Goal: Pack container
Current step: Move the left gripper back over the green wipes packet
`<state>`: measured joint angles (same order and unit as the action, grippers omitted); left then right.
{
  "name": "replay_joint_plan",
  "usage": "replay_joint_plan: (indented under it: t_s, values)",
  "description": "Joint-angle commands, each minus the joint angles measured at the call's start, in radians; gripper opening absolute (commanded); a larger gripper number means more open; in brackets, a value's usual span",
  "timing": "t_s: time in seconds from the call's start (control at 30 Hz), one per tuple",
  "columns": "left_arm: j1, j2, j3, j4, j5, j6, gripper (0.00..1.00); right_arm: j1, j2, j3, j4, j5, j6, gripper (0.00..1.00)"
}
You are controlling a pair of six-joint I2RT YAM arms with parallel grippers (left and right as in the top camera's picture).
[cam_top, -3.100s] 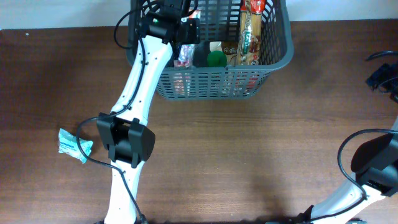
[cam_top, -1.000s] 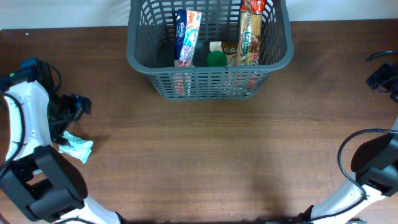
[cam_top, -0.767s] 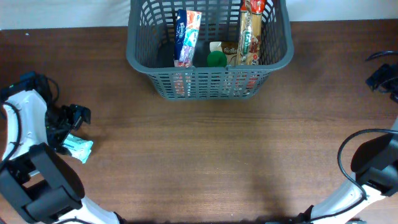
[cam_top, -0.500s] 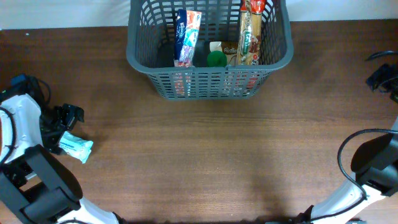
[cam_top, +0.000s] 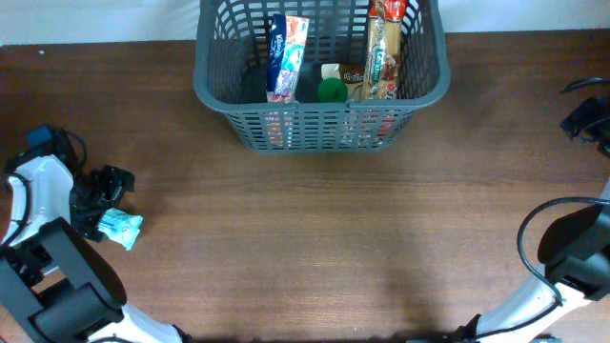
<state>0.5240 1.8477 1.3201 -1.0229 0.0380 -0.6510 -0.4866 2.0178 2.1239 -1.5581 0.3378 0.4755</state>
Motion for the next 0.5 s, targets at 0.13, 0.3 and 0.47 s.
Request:
replay_joint_plan:
  t_s: [0.13,0.3,0.47]
  values:
    - [0.005,-0.031,-0.030,0.042,-0.009,-0.033,0.99,-0.005,0.003,-0.006,0.003,0.002,0.016,0.99]
    - [0.010,-0.031,-0.030,0.058,-0.038,-0.032,0.99,-0.005,0.003,-0.006,0.003,0.002,0.016,0.99]
    - [0.023,-0.031,-0.033,0.057,-0.038,-0.032,0.99,-0.005,0.003,-0.006,0.003,0.002,0.016,0.99]
